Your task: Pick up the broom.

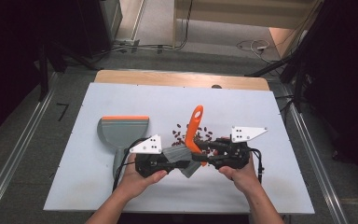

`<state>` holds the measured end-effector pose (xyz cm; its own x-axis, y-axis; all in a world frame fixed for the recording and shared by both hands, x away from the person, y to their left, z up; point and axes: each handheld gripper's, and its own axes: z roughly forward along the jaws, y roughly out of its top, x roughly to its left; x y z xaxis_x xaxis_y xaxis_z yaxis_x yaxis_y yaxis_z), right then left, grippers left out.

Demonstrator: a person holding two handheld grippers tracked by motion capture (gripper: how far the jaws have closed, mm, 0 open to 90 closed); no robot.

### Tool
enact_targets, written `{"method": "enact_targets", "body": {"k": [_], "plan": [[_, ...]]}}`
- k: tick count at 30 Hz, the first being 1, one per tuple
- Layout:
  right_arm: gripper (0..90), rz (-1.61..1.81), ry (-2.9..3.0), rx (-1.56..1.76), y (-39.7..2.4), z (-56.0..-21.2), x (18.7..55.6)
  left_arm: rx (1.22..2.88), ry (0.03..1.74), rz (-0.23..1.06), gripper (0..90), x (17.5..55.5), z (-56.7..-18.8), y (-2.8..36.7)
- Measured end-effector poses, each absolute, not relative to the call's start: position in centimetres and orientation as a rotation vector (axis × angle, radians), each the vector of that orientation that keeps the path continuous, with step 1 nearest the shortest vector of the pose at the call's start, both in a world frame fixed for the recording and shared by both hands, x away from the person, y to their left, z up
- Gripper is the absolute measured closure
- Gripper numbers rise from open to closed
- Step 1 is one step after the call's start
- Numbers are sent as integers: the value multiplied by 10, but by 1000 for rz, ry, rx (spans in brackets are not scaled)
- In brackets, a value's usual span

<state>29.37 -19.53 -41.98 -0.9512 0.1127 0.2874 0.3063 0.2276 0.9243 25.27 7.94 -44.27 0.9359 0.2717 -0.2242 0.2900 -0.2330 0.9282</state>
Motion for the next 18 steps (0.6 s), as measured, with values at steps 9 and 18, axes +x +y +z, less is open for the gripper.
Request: {"method": "enact_targets", "body": {"k": [9,18], "plan": [[634,-1789,-2273,-343,-194,-425,296,1830,374,-58,860,252,-444,78],[684,-1758,-2291,-265,-195,-425,293,1841,336,-90,859,252,-445,78]]}}
